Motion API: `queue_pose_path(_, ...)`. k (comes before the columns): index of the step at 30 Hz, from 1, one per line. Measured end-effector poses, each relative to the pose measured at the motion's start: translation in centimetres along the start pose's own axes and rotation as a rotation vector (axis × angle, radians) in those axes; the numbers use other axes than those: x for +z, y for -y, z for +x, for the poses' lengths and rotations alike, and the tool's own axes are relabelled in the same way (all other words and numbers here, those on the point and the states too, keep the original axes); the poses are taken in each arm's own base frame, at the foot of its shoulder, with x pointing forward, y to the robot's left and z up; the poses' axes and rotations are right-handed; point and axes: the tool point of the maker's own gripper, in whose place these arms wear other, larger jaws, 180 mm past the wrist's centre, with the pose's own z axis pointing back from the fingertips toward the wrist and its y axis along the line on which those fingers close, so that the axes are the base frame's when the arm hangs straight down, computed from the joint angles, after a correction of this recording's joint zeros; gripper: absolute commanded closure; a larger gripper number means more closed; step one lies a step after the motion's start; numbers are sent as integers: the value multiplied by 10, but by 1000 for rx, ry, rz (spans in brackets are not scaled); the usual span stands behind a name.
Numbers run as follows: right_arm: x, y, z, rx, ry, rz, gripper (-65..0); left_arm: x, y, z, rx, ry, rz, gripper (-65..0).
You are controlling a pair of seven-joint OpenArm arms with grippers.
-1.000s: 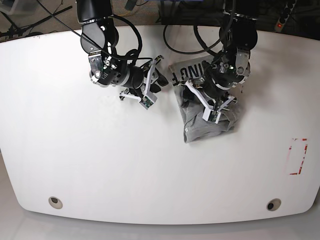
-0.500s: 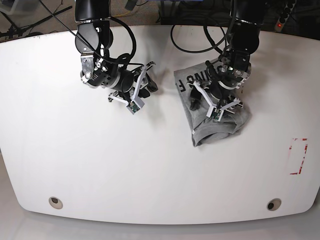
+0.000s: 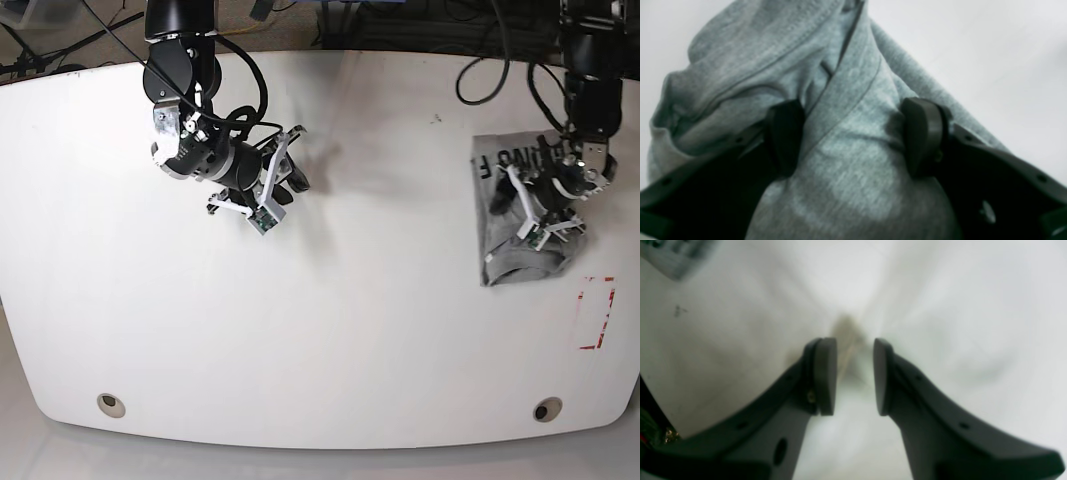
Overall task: Fold the T-shirt properly
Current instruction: 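Drag the bundle with the left gripper to the table's side edge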
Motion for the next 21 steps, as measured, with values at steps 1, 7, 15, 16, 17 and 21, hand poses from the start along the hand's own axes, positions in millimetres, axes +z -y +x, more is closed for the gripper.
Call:
queue_pose_path(1,2,0,3,5,10,-3,-174,6,-15,-10,-20,-39,3,-428)
queue_pose_path(7,4,-1,8,14,26,-7,-174,35,-73,-56,-61,-208,9,-428)
queue_pose_path(15,5,-2,5,12,17,-5,-174,85,-129,-108,-132,-455,102,-428)
queue_pose_path(16,6,-3,4,12,18,-5,-174,88,-132,-110,-139,-468,106,-428)
queue_pose_path(17,7,-4,5,17,20,-8,-174,93,-136,-113,-149,-486,109,-428)
queue_pose_path(21,12,-9,8,24,37,-8,-174,107,-150,-108,-133,-482,140,-428)
